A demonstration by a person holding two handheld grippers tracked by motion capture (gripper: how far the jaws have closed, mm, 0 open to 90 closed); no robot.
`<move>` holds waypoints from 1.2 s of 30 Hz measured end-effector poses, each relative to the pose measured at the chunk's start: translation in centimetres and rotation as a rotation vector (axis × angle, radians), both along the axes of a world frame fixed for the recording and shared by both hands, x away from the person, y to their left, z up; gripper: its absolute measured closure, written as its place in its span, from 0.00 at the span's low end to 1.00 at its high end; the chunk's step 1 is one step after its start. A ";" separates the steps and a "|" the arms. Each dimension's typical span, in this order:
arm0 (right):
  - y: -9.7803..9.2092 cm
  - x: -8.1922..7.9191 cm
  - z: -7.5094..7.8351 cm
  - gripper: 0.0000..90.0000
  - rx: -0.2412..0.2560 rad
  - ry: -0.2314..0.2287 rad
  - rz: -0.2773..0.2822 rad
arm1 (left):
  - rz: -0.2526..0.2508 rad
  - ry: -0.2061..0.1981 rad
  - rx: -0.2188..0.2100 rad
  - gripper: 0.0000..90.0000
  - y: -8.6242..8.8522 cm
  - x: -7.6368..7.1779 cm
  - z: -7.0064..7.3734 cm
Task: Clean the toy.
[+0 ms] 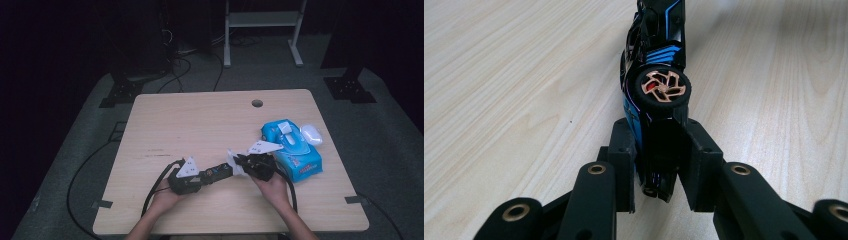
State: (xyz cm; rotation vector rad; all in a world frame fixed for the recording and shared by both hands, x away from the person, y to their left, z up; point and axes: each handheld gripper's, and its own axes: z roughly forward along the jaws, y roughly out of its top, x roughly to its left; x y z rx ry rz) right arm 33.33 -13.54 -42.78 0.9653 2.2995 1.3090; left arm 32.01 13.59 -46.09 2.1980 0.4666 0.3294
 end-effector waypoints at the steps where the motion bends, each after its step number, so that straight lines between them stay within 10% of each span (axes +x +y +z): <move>1: 0.5 -0.2 0.0 0.91 0.004 0.002 0.026 | 0.000 -0.001 0.001 0.78 0.0 0.0 0.0; 5: 2.6 -0.9 0.0 0.91 0.003 -0.003 0.116 | 0.000 -0.002 0.007 0.78 0.1 0.0 0.0; 13: -2.3 1.1 -0.2 0.91 0.022 0.034 -0.070 | 0.000 0.000 0.010 0.78 0.2 0.1 0.0; 18: -0.7 0.3 -0.1 0.91 0.036 0.012 0.014 | 0.008 0.000 0.005 0.78 0.2 0.1 0.0; 36: -1.6 1.7 -0.4 0.91 0.062 0.050 -0.027 | 0.012 -0.008 0.007 0.78 0.1 0.1 0.0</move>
